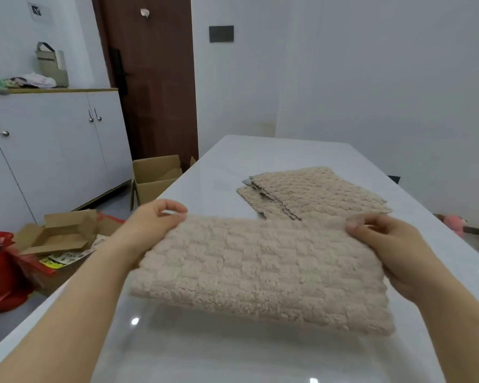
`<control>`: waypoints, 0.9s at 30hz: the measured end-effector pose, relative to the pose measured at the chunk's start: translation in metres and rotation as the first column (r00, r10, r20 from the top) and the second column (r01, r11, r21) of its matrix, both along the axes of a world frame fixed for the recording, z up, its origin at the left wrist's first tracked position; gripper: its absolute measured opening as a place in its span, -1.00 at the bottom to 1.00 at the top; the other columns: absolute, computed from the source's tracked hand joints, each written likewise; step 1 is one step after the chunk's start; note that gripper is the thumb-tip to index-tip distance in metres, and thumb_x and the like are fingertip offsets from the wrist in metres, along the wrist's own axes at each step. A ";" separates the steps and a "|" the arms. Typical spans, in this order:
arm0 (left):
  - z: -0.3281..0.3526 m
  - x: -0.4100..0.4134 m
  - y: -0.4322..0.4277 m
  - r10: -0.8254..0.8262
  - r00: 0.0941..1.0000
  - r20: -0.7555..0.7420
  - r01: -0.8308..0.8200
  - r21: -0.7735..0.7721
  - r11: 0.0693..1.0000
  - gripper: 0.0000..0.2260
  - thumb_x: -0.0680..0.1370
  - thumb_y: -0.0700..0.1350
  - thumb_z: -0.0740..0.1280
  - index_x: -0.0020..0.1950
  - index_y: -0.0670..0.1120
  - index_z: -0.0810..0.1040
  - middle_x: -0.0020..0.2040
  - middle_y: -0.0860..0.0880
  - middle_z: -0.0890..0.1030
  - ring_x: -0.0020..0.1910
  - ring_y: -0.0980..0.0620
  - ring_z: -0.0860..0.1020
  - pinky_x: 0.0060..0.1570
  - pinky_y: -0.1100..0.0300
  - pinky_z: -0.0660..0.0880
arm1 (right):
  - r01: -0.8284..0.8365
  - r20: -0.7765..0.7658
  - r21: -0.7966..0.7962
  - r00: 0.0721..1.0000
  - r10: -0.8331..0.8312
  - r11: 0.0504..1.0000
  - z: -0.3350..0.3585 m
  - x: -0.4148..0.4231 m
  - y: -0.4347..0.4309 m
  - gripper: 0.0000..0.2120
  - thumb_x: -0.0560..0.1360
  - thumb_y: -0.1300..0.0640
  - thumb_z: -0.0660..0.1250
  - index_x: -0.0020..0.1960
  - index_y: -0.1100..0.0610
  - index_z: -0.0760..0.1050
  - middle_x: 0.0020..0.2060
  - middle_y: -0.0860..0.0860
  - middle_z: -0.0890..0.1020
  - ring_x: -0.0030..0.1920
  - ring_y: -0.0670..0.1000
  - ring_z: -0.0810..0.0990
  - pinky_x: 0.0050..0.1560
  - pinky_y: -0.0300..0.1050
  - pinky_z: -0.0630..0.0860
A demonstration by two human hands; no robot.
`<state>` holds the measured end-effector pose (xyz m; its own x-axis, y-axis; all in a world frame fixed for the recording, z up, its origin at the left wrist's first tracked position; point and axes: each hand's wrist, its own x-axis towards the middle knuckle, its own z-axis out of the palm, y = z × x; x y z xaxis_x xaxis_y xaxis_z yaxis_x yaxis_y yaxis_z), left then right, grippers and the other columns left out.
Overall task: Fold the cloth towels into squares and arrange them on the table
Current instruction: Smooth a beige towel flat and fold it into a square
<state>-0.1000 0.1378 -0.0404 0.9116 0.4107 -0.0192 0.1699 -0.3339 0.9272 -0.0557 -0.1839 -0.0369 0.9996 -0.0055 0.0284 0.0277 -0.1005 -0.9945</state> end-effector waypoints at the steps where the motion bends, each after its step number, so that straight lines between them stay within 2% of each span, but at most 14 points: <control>1: -0.012 0.003 -0.003 0.002 1.000 -0.026 -0.002 0.008 1.000 -0.94 0.54 -0.15 0.30 -0.09 -0.03 0.56 -0.19 -0.05 0.57 -0.35 0.02 0.41 -0.41 0.25 0.38 | 0.006 -0.037 -0.068 0.999 -0.008 0.998 -0.008 0.002 0.000 -0.95 0.45 0.22 0.38 -0.08 0.16 0.56 -0.29 0.07 0.60 -0.38 -0.01 0.54 -0.37 -0.16 0.48; 2: -0.025 0.006 -0.005 0.006 0.999 -0.036 -0.004 0.040 0.999 -0.93 0.54 -0.15 0.30 -0.11 -0.02 0.55 -0.16 -0.06 0.57 -0.33 0.02 0.44 -0.39 0.25 0.39 | 0.008 -0.065 -0.133 0.998 -0.017 0.991 -0.017 0.003 0.000 -0.91 0.46 0.23 0.37 -0.03 0.16 0.56 -0.34 0.05 0.60 -0.45 -0.04 0.51 -0.44 -0.20 0.45; 4: -0.044 0.012 -0.007 0.023 0.999 -0.045 -0.010 0.274 0.962 -0.92 0.54 -0.13 0.29 -0.09 0.02 0.55 -0.04 -0.04 0.59 -0.18 0.05 0.50 -0.24 0.21 0.42 | 0.013 -0.094 -0.244 0.995 -0.037 0.970 -0.031 0.005 0.002 -0.86 0.49 0.24 0.33 0.05 0.15 0.54 -0.36 0.03 0.61 -0.48 -0.03 0.48 -0.46 -0.19 0.42; 6: -0.046 0.013 -0.009 0.051 0.999 -0.011 -0.038 0.519 0.854 -0.84 0.56 -0.12 0.25 0.12 0.02 0.53 0.17 -0.01 0.56 0.06 0.03 0.50 0.00 0.19 0.42 | 0.035 -0.065 -0.349 0.996 -0.062 0.937 -0.039 0.007 0.003 -0.78 0.51 0.21 0.30 0.16 0.12 0.50 -0.30 0.03 0.62 -0.41 0.01 0.50 -0.37 -0.15 0.43; 8: -0.039 0.012 -0.019 0.040 0.995 0.087 -0.087 0.650 0.755 -0.70 0.60 -0.10 0.18 0.34 0.02 0.39 0.38 0.03 0.40 0.33 0.01 0.37 0.26 0.11 0.33 | 0.046 -0.013 -0.480 0.998 -0.060 0.876 -0.039 0.009 0.003 -0.70 0.53 0.10 0.28 0.25 0.09 0.44 -0.21 -0.01 0.59 -0.27 -0.01 0.53 -0.24 -0.10 0.43; 10: -0.028 0.009 -0.040 -0.081 0.991 0.104 -0.013 0.691 0.723 -0.62 0.62 -0.05 0.10 0.45 0.05 0.24 0.50 0.07 0.20 0.49 0.06 0.13 0.42 0.14 0.12 | -0.002 -0.030 -0.592 0.999 -0.019 0.806 -0.037 0.008 0.005 -0.60 0.51 0.01 0.28 0.32 0.05 0.36 -0.18 -0.05 0.54 -0.22 -0.06 0.51 -0.22 -0.13 0.38; 12: -0.026 0.004 -0.069 -0.287 0.958 -0.029 0.226 0.694 0.684 -0.55 0.62 0.06 0.05 0.51 0.09 0.07 0.55 0.11 0.02 0.52 0.10 -0.09 0.47 0.11 -0.06 | -0.093 -0.110 -0.641 0.994 0.029 0.762 -0.034 0.007 0.008 -0.50 0.48 -0.02 0.31 0.38 0.01 0.27 -0.20 -0.05 0.53 -0.25 -0.06 0.52 -0.27 -0.14 0.39; 14: -0.036 -0.001 -0.091 -0.399 0.891 -0.216 0.428 0.692 0.581 -0.48 0.58 0.21 -0.01 0.51 0.16 -0.06 0.55 0.12 -0.13 0.52 0.08 -0.21 0.49 -0.01 -0.16 | -0.166 -0.172 -0.667 0.983 0.066 0.726 -0.031 0.005 0.010 -0.42 0.45 0.01 0.34 0.40 -0.03 0.20 -0.21 -0.02 0.54 -0.28 -0.03 0.54 -0.31 -0.14 0.43; 16: -0.051 -0.004 -0.099 -0.390 0.845 -0.367 0.523 0.722 0.453 -0.43 0.53 0.31 -0.06 0.50 0.21 -0.14 0.54 0.13 -0.20 0.51 0.06 -0.27 0.47 -0.09 -0.23 | -0.224 -0.202 -0.680 0.973 0.115 0.698 -0.028 0.003 0.009 -0.37 0.44 0.05 0.35 0.42 -0.07 0.14 -0.19 -0.03 0.52 -0.24 -0.05 0.53 -0.27 -0.16 0.44; 19: -0.065 -0.005 -0.101 -0.334 0.831 -0.446 0.547 0.765 0.340 -0.38 0.47 0.40 -0.12 0.48 0.26 -0.16 0.54 0.13 -0.19 0.51 0.03 -0.27 0.45 -0.12 -0.29 | -0.287 -0.201 -0.707 0.958 0.205 0.646 -0.025 0.000 0.009 -0.31 0.43 0.12 0.36 0.44 -0.12 0.09 -0.05 -0.04 0.48 -0.14 -0.05 0.52 -0.13 -0.13 0.43; 21: -0.067 -0.005 -0.102 -0.318 0.830 -0.458 0.549 0.771 0.323 -0.37 0.45 0.42 -0.14 0.48 0.27 -0.17 0.54 0.13 -0.18 0.51 0.02 -0.26 0.45 -0.14 -0.28 | -0.286 -0.178 -0.707 0.957 0.229 0.646 -0.026 -0.001 0.008 -0.32 0.45 0.18 0.33 0.43 -0.14 0.08 -0.05 -0.02 0.50 -0.17 -0.04 0.52 -0.11 -0.10 0.45; 25: -0.067 -0.004 -0.111 -0.284 0.848 -0.448 0.527 0.771 0.358 -0.38 0.46 0.42 -0.14 0.48 0.26 -0.17 0.55 0.12 -0.17 0.52 0.01 -0.25 0.44 -0.16 -0.29 | -0.208 -0.103 -0.574 0.978 0.182 0.792 -0.027 0.002 0.007 -0.39 0.48 0.23 0.28 0.38 -0.20 0.13 -0.07 0.10 0.58 -0.16 0.06 0.60 -0.07 0.03 0.57; 27: -0.068 -0.005 -0.119 -0.261 0.864 -0.431 0.503 0.770 0.392 -0.38 0.47 0.41 -0.13 0.49 0.24 -0.15 0.55 0.11 -0.16 0.52 -0.01 -0.25 0.44 -0.17 -0.29 | -0.138 -0.056 -0.544 0.990 0.128 0.827 -0.029 0.006 0.004 -0.39 0.49 0.20 0.29 0.39 -0.20 0.13 -0.16 0.12 0.58 -0.20 0.07 0.59 -0.13 -0.01 0.55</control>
